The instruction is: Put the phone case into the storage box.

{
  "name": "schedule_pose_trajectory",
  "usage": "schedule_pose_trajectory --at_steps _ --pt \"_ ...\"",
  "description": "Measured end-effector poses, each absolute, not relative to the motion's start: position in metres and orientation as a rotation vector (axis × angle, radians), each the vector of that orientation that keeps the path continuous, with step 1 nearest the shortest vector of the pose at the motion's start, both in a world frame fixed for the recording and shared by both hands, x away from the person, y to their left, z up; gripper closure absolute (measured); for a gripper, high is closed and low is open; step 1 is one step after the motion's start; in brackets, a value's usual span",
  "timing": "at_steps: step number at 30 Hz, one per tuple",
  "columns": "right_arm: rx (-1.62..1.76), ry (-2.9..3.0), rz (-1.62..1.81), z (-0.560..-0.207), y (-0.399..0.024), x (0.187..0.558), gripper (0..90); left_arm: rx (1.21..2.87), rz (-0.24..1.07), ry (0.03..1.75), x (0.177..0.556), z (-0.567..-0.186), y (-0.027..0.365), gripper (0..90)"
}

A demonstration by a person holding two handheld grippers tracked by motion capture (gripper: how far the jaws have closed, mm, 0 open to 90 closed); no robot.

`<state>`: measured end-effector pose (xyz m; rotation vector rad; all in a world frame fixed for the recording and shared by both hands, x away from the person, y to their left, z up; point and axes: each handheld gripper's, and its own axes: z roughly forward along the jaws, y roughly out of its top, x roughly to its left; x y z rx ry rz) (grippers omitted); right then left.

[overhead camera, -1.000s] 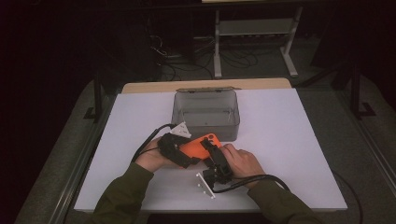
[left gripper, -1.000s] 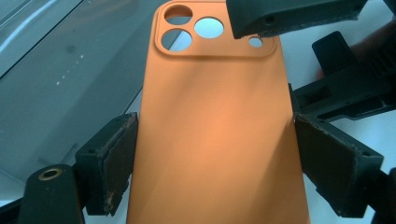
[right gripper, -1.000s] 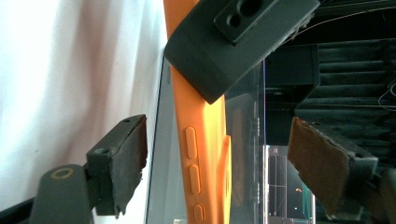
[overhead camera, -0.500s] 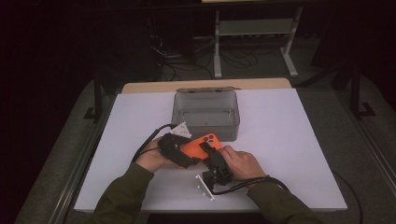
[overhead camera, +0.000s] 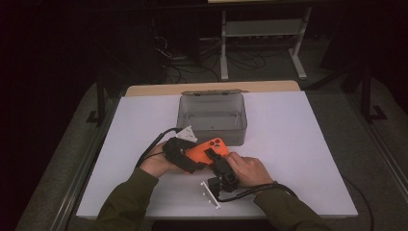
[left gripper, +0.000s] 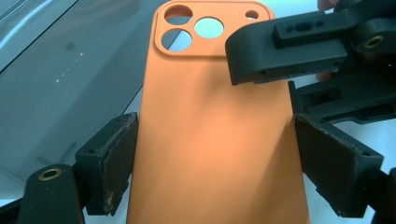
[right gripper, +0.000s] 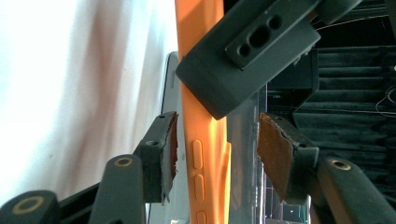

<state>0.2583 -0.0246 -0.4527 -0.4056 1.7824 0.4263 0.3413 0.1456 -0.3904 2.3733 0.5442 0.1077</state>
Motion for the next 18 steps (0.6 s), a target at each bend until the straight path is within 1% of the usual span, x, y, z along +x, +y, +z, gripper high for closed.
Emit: schedule_pose_trajectory --at_steps 7,18 --pt "-0.416 1.797 0.417 -0.4542 -0.0229 0.257 56.2 2.369 0.105 0.55 0.3414 -0.3904 0.1457 16.2" --pt "-0.42 1.807 0.417 -0.4531 -0.0224 0.2562 65.9 2.369 0.103 0.554 0.3417 -0.3903 0.146 16.2"
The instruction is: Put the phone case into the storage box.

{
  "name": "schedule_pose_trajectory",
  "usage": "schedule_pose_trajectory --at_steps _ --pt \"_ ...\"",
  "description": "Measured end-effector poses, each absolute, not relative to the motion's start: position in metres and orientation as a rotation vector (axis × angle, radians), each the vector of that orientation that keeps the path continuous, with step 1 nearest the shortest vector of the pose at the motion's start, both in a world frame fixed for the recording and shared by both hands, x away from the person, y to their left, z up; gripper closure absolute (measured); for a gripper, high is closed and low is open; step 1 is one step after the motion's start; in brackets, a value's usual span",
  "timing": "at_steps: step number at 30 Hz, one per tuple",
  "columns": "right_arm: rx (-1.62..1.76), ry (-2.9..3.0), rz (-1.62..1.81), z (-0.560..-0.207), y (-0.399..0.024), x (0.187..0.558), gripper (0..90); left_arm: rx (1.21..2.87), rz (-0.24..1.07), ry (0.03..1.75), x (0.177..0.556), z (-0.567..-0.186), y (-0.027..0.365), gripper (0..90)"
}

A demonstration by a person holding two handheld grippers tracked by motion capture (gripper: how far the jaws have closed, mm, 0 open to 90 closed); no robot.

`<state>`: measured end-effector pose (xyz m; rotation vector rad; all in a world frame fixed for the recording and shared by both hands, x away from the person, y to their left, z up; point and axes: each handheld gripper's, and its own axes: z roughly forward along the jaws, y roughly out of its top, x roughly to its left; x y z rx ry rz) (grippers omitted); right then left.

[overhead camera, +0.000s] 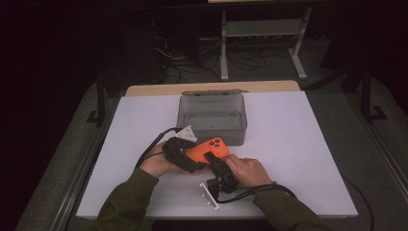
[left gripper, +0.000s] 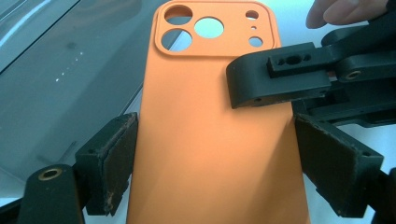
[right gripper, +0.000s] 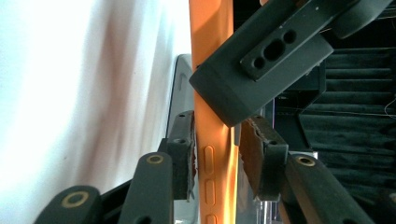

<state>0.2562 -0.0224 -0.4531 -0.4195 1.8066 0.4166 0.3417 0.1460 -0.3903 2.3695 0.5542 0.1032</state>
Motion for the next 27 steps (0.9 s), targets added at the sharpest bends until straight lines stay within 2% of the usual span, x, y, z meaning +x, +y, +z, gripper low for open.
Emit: schedule_pose_trajectory --at_steps 6,27 --pt "-0.418 1.815 0.413 -0.4529 -0.0224 0.2561 70.0 2.368 0.102 0.556 0.3416 -0.3901 0.1461 16.2" --pt "-0.427 1.795 0.388 -0.4553 -0.0217 0.2549 75.7 2.358 0.068 0.575 0.3438 -0.3901 0.1477 16.1"
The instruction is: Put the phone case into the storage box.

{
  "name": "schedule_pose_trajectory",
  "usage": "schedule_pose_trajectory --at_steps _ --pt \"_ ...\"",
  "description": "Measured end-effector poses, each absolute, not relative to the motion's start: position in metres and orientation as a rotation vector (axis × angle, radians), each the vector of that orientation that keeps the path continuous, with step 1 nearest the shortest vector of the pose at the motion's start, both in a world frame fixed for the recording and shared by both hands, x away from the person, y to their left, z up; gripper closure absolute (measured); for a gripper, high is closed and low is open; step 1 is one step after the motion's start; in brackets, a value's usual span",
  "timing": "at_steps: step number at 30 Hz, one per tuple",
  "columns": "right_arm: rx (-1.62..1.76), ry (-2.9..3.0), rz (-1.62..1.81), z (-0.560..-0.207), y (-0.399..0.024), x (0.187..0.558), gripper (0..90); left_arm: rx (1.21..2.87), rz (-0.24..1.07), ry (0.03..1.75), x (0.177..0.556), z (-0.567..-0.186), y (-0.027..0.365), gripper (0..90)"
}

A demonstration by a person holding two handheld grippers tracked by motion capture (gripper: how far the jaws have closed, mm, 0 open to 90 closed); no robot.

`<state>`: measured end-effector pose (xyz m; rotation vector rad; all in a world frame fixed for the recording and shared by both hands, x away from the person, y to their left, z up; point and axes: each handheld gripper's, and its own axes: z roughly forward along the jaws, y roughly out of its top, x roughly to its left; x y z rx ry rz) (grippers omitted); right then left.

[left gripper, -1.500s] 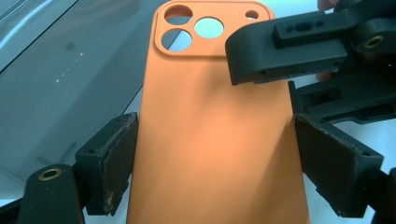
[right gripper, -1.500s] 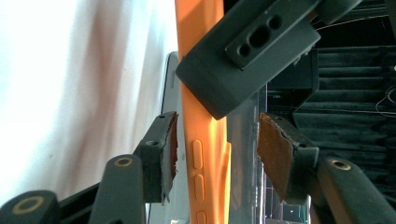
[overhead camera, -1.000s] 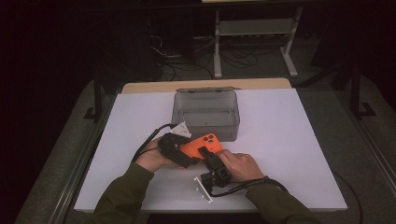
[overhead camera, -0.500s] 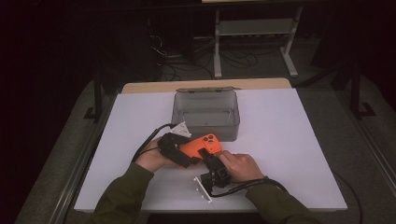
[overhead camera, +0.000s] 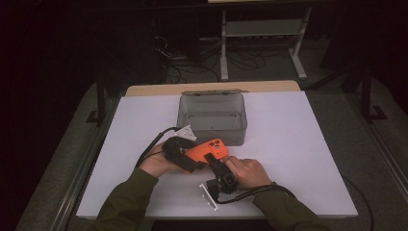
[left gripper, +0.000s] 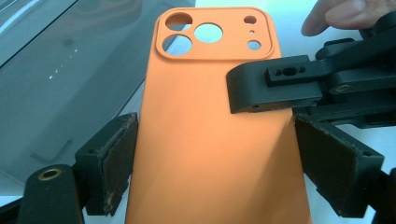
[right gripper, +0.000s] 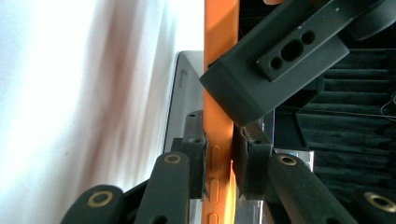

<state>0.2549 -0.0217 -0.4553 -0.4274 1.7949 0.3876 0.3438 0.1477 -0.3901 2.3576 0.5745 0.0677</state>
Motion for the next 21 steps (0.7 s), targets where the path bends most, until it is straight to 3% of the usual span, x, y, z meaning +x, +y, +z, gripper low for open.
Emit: schedule_pose_trajectory --at_steps 21 --pt "-0.452 1.754 0.376 -0.456 -0.0231 0.2535 79.5 2.343 0.035 0.577 0.3453 -0.3899 0.1495 15.8"
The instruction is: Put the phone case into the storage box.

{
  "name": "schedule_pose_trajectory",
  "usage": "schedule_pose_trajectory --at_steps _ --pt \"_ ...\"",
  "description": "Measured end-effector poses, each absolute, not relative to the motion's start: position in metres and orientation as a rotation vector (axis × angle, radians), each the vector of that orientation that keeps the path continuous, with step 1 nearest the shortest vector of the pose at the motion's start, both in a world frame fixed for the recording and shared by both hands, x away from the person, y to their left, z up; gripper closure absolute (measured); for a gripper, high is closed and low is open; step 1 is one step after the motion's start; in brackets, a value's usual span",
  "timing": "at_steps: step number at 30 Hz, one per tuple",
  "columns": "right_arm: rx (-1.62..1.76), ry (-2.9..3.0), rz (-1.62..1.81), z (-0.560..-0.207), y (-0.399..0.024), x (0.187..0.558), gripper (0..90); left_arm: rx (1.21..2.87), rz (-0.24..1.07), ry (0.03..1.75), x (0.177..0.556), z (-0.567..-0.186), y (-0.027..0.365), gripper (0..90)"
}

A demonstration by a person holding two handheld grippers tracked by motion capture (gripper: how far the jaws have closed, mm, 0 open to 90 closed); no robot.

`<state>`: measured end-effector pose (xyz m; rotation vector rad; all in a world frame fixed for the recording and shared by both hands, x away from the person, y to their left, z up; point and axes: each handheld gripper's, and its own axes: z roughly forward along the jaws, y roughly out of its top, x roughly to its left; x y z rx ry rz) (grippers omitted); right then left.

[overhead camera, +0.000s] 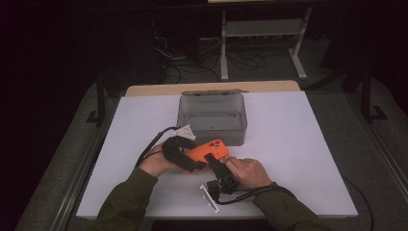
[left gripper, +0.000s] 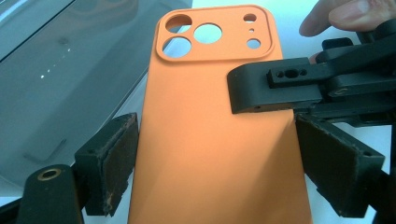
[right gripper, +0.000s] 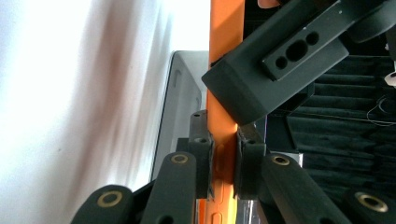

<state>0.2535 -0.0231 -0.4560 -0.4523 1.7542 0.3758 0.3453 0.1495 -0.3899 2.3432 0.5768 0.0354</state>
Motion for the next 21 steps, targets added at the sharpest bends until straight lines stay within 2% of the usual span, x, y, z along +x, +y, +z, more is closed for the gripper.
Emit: schedule_pose_trajectory --at_steps 9,21 --pt "-0.471 1.768 0.361 -0.4575 -0.0232 0.2534 80.0 2.302 0.048 0.564 0.3439 -0.3854 0.152 19.2" --pt "-0.461 1.777 0.37 -0.4588 -0.0237 0.2539 80.0 2.284 0.052 0.561 0.3435 -0.3817 0.157 18.9"
